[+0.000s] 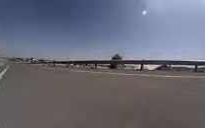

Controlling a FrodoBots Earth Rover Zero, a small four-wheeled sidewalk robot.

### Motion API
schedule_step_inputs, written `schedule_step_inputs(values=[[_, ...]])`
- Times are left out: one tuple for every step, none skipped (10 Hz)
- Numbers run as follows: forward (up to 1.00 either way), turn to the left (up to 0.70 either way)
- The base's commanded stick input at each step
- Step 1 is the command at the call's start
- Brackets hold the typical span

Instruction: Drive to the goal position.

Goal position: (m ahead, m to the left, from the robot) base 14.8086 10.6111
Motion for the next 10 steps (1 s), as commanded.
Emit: schedule_step_inputs(values=[[0.00,0.45],[0.00,0.45],[0.00,0.45],[0.00,0.45],[0.00,0.45],[0.00,0.45],[0.00,0.45],[0.00,0.45],[0.00,0.45],[0.00,0.45]])
